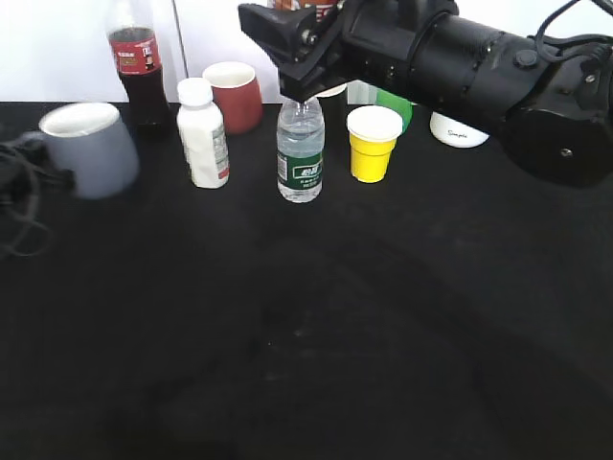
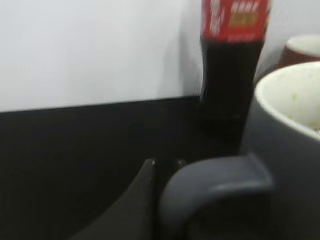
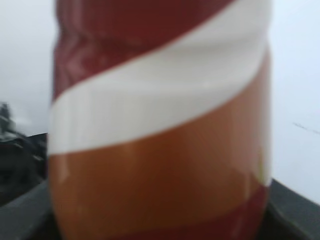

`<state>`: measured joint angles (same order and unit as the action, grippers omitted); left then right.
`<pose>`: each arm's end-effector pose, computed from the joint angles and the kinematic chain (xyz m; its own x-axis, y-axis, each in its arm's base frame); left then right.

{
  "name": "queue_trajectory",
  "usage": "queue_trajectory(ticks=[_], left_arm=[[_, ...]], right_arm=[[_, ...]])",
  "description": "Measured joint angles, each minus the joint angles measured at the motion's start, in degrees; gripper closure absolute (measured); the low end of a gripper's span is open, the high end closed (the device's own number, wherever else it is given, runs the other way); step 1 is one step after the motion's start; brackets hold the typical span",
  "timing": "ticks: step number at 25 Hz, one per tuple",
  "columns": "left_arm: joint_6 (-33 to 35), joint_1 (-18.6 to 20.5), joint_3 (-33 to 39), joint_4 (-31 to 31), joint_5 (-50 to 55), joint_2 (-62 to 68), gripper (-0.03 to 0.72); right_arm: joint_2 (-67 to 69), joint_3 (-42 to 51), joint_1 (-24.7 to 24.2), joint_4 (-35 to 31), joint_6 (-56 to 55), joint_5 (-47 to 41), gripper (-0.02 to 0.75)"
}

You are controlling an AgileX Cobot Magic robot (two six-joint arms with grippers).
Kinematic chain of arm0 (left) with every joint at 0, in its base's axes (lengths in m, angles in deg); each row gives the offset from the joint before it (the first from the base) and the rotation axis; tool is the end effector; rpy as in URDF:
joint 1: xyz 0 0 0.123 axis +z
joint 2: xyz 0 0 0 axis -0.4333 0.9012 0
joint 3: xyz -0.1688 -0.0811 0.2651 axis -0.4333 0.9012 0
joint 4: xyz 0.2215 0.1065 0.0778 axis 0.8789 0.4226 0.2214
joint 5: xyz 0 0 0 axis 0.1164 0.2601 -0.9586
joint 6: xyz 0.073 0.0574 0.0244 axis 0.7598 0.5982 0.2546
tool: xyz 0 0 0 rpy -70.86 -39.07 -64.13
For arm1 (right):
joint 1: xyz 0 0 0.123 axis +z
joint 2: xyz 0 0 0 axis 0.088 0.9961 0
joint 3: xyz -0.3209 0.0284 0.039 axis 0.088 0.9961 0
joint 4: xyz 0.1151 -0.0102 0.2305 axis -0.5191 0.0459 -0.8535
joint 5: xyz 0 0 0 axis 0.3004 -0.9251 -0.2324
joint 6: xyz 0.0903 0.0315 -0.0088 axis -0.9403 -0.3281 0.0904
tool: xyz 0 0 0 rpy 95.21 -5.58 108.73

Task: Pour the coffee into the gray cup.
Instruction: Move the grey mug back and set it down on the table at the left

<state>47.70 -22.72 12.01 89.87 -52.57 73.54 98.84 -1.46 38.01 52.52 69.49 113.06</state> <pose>0.3918 0.0045 0.1251 -0.1351 0.0603 -0.9890 0.1211 0.9917 0.0439 0.3128 0.2392 0.2982 0.1476 -0.0225 -0.9888 -0.7705 0.6242 -0.1292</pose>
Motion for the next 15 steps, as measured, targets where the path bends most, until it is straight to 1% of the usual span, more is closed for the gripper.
queue_trajectory(ticks=[3,6,11,15], left_arm=[[0.0,0.0,-7.51,0.18,0.04,6.96,0.629],[0.0,0.0,-12.41,1.43,-0.02,11.73,0.629],[0.01,0.27,-17.32,2.83,-0.04,13.26,0.629],[0.01,0.29,-18.21,3.65,-0.41,15.11,0.629]], right_arm=[[0.0,0.0,0.0,-0.02,0.0,0.0,0.226],[0.0,0.0,0.0,-0.02,0.0,0.0,0.226],[0.0,0.0,0.0,-0.02,0.0,0.0,0.226],[0.0,0.0,0.0,-0.02,0.0,0.0,0.226]])
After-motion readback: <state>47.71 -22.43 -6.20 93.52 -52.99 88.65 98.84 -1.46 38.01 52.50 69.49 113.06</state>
